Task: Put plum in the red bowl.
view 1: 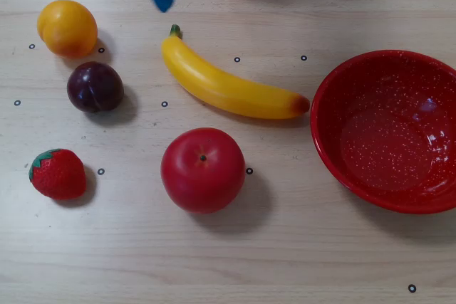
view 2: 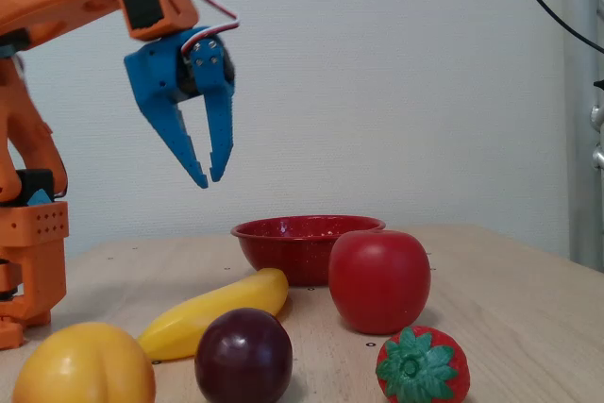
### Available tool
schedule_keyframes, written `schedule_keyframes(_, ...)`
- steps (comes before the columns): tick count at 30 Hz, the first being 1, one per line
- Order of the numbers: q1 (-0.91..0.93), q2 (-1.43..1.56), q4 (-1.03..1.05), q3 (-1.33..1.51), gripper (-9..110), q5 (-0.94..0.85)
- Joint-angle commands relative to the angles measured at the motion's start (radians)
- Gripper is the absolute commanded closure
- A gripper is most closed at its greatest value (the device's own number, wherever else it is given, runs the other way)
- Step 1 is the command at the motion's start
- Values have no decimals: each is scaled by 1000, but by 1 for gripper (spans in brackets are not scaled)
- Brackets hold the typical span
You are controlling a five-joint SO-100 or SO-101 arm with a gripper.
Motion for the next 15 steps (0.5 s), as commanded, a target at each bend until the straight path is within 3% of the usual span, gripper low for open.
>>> schedule_keyframes(1, -66, -46, 54, -184, 101, 57)
schedule_keyframes(9, -222, -295, 133, -434, 99, 227)
schedule_keyframes(15, -310, -465, 232, -597, 83, 350)
